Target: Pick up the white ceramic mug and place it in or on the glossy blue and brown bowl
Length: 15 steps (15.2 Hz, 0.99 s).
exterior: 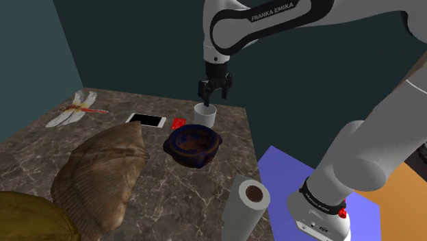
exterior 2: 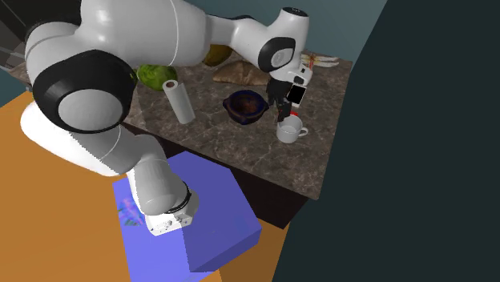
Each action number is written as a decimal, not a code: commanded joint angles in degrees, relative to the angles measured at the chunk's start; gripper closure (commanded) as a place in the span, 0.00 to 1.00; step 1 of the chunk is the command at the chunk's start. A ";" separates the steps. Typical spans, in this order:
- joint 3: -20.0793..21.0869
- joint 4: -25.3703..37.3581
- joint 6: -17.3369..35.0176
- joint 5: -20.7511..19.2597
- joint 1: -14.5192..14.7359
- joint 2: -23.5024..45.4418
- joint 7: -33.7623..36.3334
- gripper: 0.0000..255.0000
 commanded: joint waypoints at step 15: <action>0.38 7.07 12.51 -0.35 0.36 19.75 3.65 0.00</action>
